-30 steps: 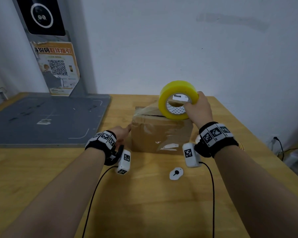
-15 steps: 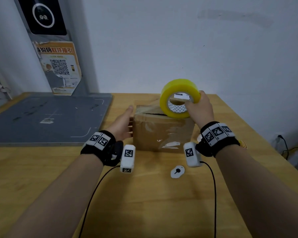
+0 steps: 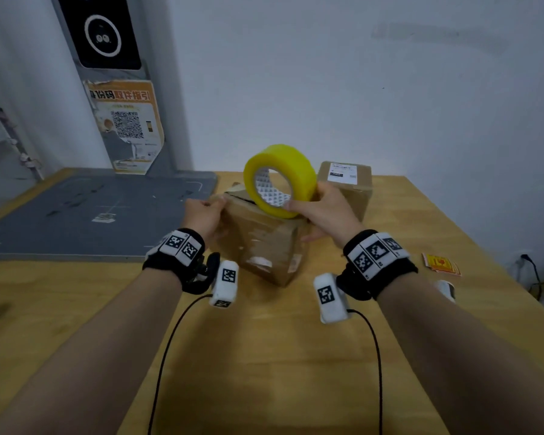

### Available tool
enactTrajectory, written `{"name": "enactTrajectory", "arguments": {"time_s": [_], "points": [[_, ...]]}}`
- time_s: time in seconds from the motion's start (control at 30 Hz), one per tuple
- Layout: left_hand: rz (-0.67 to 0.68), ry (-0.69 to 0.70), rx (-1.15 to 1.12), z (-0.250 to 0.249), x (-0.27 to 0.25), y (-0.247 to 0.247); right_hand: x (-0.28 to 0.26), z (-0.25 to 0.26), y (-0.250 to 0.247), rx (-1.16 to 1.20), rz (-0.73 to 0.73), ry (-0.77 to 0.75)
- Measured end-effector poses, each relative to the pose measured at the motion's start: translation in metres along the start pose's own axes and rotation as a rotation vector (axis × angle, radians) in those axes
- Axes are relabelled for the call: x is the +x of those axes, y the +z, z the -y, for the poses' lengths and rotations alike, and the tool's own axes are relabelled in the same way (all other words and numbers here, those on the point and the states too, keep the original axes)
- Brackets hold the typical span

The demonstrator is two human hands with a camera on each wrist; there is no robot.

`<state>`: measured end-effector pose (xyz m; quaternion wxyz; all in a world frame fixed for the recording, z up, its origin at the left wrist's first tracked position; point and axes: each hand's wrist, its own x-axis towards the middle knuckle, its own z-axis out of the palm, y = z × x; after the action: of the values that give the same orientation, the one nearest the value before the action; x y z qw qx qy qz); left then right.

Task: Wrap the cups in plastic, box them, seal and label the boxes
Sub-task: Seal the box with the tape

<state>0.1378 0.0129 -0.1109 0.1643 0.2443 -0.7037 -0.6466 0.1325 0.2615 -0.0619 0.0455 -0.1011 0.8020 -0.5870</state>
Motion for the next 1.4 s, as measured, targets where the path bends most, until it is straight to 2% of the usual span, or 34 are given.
{"name": "enactTrajectory", "arguments": {"time_s": [0.1,0.17,0.23,0.3,0.37,0.43,0.63,0.83,0.93,1.2,1.4], "points": [[0.053,0.011,-0.140,0.004,-0.003,-0.010,-0.003,0.009,0.023,-0.082,0.038,-0.046],[0.181,0.043,-0.204,0.009,-0.010,-0.016,-0.005,0.015,0.036,-0.085,0.078,-0.038],[0.342,0.098,-0.115,0.012,-0.022,-0.018,-0.003,0.021,0.047,-0.100,0.109,-0.052],[0.414,0.228,0.107,0.013,-0.030,-0.013,-0.001,0.024,0.055,-0.166,0.126,-0.102],[0.369,0.360,0.305,0.015,-0.030,-0.005,0.001,0.026,0.055,-0.191,0.140,-0.120],[0.298,0.375,0.360,0.015,-0.031,0.001,0.004,0.026,0.049,-0.212,0.127,-0.167],[0.255,0.398,0.331,0.013,-0.029,-0.002,0.012,0.037,0.041,-0.210,0.153,-0.241],[0.301,0.372,0.287,0.009,-0.029,-0.004,0.014,0.042,0.046,-0.196,0.144,-0.273],[0.313,0.365,0.288,0.007,-0.028,-0.004,0.012,0.046,0.045,-0.102,0.113,-0.290],[0.292,0.341,0.277,0.005,-0.027,-0.002,-0.003,0.054,0.027,-0.002,0.058,-0.188],[0.299,0.346,0.320,0.000,-0.032,-0.002,-0.029,0.041,0.015,-0.007,0.153,-0.060]]}}
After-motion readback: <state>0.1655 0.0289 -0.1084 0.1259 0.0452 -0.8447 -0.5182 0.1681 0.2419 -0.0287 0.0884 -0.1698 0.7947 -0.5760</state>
